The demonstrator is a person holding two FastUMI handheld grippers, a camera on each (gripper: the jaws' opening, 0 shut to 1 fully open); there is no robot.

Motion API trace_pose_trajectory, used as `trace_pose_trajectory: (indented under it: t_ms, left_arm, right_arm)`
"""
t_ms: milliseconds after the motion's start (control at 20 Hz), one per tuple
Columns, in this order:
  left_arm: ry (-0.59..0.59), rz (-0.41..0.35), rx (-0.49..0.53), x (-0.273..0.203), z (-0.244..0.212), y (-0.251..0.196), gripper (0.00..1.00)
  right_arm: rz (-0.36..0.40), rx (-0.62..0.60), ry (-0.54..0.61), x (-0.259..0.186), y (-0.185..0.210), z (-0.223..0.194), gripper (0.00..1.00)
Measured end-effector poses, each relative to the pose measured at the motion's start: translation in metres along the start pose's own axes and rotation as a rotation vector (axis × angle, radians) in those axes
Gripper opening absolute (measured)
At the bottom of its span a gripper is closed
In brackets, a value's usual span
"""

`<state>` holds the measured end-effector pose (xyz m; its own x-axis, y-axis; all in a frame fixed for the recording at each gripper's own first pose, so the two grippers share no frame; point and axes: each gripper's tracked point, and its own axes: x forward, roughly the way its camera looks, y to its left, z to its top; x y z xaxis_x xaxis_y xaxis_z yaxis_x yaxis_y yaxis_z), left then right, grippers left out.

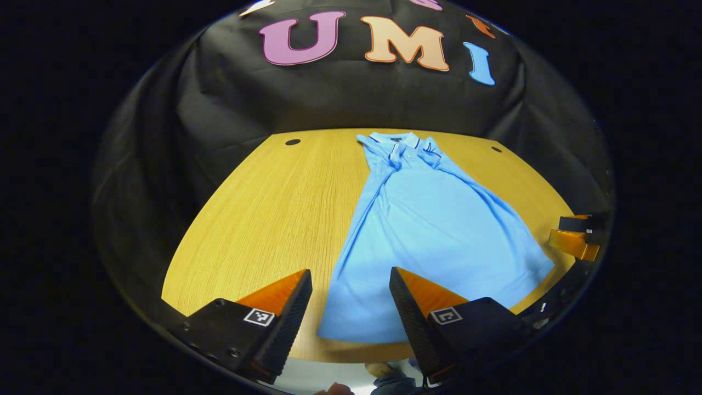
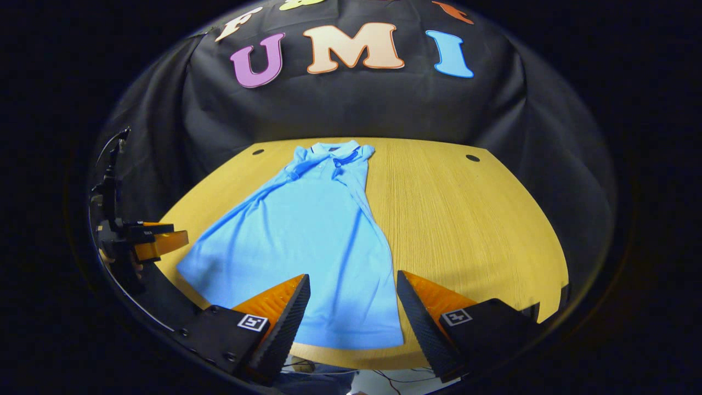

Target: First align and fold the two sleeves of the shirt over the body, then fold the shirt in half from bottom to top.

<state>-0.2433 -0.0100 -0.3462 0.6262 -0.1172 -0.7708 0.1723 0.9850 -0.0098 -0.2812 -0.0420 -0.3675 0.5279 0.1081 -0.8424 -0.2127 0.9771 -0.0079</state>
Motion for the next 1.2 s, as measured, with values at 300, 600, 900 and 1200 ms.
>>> trace_pose_trajectory:
  t_ms: [300,600,900,1200]
  left_arm:
    - [0.037,-0.017,0.032,0.003,-0.032,-0.009,0.97]
    - [0.075,-0.031,0.039,0.01,-0.054,-0.019,0.97]
    - [0.059,-0.05,0.021,0.014,-0.056,-0.024,0.98]
    - [0.027,-0.081,0.03,0.014,-0.058,-0.036,0.89]
  right_arm:
    - [-0.082,-0.001,0.099,0.006,-0.016,-0.048,0.99]
    - [-0.078,0.004,0.14,0.011,-0.012,-0.064,0.94]
    - [-0.074,0.017,0.167,0.013,-0.007,-0.072,0.95]
    - [-0.026,-0.015,0.159,0.015,0.005,-0.072,0.8]
